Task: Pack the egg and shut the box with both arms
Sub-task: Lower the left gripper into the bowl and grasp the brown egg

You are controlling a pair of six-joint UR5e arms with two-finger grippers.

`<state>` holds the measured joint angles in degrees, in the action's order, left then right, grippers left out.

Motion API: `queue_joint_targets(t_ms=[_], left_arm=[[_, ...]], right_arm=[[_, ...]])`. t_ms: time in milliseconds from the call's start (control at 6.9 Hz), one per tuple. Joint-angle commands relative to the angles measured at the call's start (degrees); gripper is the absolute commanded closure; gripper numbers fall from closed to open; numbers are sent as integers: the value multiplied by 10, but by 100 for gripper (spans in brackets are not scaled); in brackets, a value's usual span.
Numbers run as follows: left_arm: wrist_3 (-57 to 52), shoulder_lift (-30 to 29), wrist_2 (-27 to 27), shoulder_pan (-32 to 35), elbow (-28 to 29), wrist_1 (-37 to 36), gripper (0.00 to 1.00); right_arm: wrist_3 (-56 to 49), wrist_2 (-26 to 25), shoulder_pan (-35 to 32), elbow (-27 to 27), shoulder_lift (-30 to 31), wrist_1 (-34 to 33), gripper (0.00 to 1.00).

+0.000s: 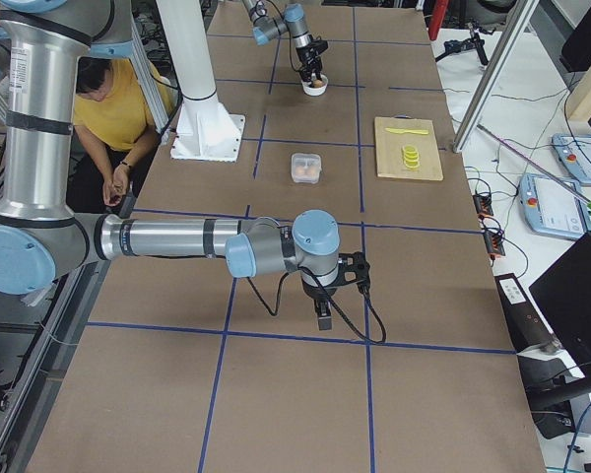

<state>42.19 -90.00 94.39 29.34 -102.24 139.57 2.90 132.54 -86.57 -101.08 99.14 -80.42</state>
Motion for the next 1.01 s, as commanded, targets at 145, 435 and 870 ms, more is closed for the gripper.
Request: queue_joint_targets(t_ms=[145, 435, 870], left_arm=[[0, 0, -1, -8, 2, 0, 32], [0, -8, 0, -9, 5, -2, 34], [0, -9, 1, -8, 5, -4, 32]], right_arm=[[0, 0, 0, 1, 0, 0, 0], [0, 0, 0, 0, 0, 0, 0], [0, 0, 0, 0, 0, 0, 0]])
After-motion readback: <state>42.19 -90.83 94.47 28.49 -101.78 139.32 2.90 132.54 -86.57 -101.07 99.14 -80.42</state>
